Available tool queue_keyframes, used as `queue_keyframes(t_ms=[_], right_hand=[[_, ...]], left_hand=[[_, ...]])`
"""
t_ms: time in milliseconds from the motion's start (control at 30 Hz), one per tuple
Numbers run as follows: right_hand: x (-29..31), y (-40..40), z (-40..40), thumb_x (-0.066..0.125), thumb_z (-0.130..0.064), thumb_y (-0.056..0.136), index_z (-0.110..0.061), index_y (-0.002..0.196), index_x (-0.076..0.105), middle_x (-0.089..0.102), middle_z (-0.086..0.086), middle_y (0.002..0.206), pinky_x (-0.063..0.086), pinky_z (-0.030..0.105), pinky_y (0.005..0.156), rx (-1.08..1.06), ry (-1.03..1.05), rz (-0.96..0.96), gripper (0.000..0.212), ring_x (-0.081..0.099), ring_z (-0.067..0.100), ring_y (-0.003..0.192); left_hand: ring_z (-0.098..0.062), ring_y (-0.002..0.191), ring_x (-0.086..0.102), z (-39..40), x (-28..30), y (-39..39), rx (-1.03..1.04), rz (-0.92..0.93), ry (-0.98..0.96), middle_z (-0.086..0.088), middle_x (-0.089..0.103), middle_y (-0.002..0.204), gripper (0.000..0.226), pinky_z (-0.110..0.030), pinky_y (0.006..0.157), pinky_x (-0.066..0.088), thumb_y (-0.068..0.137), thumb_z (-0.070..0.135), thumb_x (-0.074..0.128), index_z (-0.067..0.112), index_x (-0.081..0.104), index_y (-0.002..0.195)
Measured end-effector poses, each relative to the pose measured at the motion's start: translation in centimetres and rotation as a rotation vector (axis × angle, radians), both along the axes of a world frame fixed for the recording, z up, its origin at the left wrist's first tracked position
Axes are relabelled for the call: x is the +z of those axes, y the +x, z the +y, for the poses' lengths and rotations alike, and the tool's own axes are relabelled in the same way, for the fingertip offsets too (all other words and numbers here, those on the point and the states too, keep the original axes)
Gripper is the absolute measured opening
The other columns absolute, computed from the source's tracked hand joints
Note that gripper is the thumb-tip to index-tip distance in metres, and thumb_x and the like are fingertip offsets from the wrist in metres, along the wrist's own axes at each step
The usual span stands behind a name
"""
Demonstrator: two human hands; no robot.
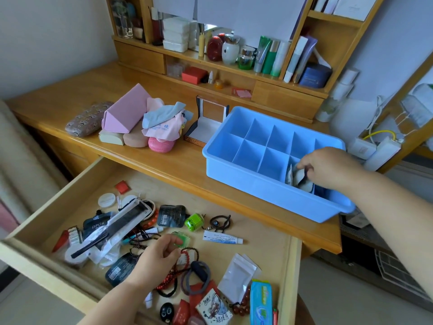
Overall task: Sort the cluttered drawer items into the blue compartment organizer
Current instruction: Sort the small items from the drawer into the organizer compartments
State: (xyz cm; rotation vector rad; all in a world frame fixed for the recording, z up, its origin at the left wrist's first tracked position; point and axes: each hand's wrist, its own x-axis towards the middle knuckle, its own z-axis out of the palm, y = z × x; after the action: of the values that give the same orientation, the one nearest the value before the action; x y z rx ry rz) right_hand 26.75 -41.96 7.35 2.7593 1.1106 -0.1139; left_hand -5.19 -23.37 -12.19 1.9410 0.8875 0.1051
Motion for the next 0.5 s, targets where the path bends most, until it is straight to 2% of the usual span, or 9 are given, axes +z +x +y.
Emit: queue_keyframes(t_ms=[67, 133, 167, 233, 300, 333, 400, 500], right_hand=[[0.0, -0.9, -0.3, 0.051, -0.007, 0.087, -0.024, 0.116, 0.067, 0.067, 0.002, 0.109, 0.031, 0.026, 0.074, 0.052, 0.141, -0.13, 0.037, 0.052, 0.027, 0.108], [-0.8, -3.4, -0.6, 0.056, -0.002, 0.083, -0.015, 0.098, 0.073, 0.07, 0.005, 0.087, 0.035, 0.028, 0.067, 0.199, 0.481, -0.277, 0.026, 0.056, 0.029, 0.09], [-1.5, -5.3, -0.7, 0.057, -0.001, 0.082, -0.013, 0.089, 0.074, 0.07, 0.004, 0.078, 0.04, 0.029, 0.063, 0.299, 0.618, -0.305, 0.022, 0.057, 0.028, 0.08], [-4.2, -9.3, -0.7, 0.058, -0.004, 0.079, -0.015, 0.081, 0.072, 0.066, -0.002, 0.07, 0.044, 0.027, 0.057, 0.469, 0.715, -0.239, 0.019, 0.056, 0.02, 0.068], [-8.1, -12.8, -0.7, 0.061, -0.007, 0.08, -0.02, 0.082, 0.072, 0.065, -0.008, 0.071, 0.047, 0.025, 0.056, 0.515, 0.63, -0.039, 0.017, 0.055, 0.011, 0.066], [-10.2, -14.3, -0.6, 0.06, -0.011, 0.082, -0.022, 0.086, 0.071, 0.065, -0.01, 0.074, 0.049, 0.027, 0.058, 0.455, 0.547, 0.108, 0.016, 0.056, 0.008, 0.068], [-13.7, -16.3, -0.5, 0.054, -0.021, 0.089, -0.026, 0.099, 0.07, 0.067, -0.013, 0.09, 0.049, 0.025, 0.072, 0.271, 0.393, 0.377, 0.019, 0.058, 0.004, 0.079], [-17.0, -17.8, 0.0, 0.052, -0.027, 0.092, -0.031, 0.114, 0.065, 0.066, -0.015, 0.102, 0.046, 0.019, 0.078, 0.077, 0.299, 0.58, 0.025, 0.056, 0.003, 0.084]], left_hand=[[-0.006, 0.072, 0.061, 0.1, -0.2, 0.0, -0.011, 0.021, 0.045, 0.005, 0.066, 0.08, 0.019, -0.016, 0.063, 0.047, 0.088, 0.015, 0.061, 0.034, 0.06, 0.091], [-0.001, 0.071, 0.058, 0.2, -0.2, 0.1, -0.037, 0.063, 0.132, 0.009, 0.064, 0.08, 0.016, -0.009, 0.056, 0.042, 0.087, 0.017, 0.06, 0.031, 0.061, 0.094], [-0.001, 0.072, 0.057, 0.2, -0.2, 0.2, -0.063, 0.097, 0.193, 0.011, 0.062, 0.083, 0.016, -0.009, 0.056, 0.04, 0.086, 0.02, 0.061, 0.029, 0.062, 0.099], [-0.003, 0.082, 0.056, 0.1, -0.1, 0.5, -0.161, 0.169, 0.331, 0.013, 0.06, 0.095, 0.022, -0.014, 0.063, 0.041, 0.086, 0.027, 0.06, 0.027, 0.062, 0.108], [-0.008, 0.094, 0.056, -0.3, -0.2, 1.1, -0.295, 0.2, 0.445, 0.01, 0.057, 0.108, 0.027, -0.02, 0.073, 0.046, 0.086, 0.035, 0.058, 0.028, 0.061, 0.112], [-0.009, 0.099, 0.055, -0.8, -0.2, 1.5, -0.353, 0.213, 0.475, 0.009, 0.056, 0.112, 0.03, -0.023, 0.077, 0.048, 0.086, 0.037, 0.057, 0.028, 0.059, 0.115], [-0.015, 0.107, 0.051, -1.7, -0.6, 2.1, -0.453, 0.266, 0.529, 0.006, 0.052, 0.117, 0.038, -0.029, 0.085, 0.049, 0.088, 0.034, 0.056, 0.031, 0.051, 0.125], [-0.023, 0.111, 0.045, -2.7, -1.1, 2.8, -0.625, 0.353, 0.624, 0.0, 0.04, 0.122, 0.046, -0.037, 0.09, 0.047, 0.087, 0.026, 0.054, 0.031, 0.04, 0.131]])
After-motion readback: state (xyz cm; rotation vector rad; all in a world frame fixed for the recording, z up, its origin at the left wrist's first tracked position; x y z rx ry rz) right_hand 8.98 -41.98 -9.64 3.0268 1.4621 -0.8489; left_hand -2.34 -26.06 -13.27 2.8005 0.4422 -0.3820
